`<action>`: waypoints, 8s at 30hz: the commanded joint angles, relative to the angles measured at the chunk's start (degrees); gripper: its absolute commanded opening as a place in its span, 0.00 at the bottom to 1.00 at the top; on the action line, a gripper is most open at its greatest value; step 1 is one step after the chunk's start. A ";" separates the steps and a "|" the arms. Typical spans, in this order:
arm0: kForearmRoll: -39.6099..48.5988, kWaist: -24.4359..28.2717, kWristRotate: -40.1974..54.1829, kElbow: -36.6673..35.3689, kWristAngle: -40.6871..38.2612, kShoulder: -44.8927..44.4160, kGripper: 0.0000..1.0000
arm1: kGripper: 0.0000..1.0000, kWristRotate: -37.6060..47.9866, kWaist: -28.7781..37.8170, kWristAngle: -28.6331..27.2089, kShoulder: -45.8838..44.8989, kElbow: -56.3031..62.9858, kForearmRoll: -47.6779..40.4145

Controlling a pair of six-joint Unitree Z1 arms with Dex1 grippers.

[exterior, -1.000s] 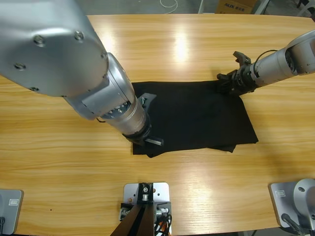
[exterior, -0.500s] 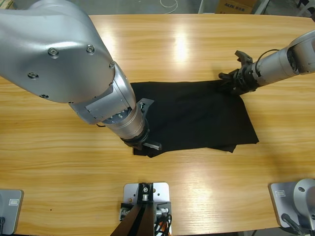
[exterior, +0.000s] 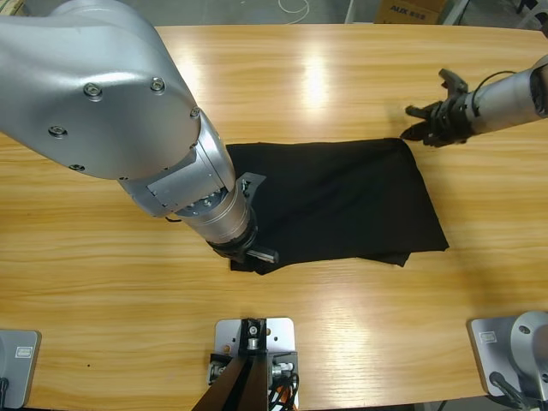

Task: Fold clothes

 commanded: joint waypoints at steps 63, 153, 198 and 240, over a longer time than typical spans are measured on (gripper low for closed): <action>5.92 15.08 1.53 10.04 4.21 -17.74 0.99 | 0.98 19.73 -6.06 23.19 -7.02 22.65 -12.98; 3.20 16.79 -2.00 23.52 7.13 -27.65 0.98 | 0.00 23.31 52.97 -32.00 6.13 -36.36 60.13; 0.38 16.79 -1.89 28.49 7.30 -27.83 0.98 | 0.00 12.77 59.03 -12.42 11.61 -53.10 45.19; -44.69 7.56 23.84 34.70 -0.22 -9.13 0.58 | 0.00 13.87 59.03 -15.14 9.34 -45.80 46.00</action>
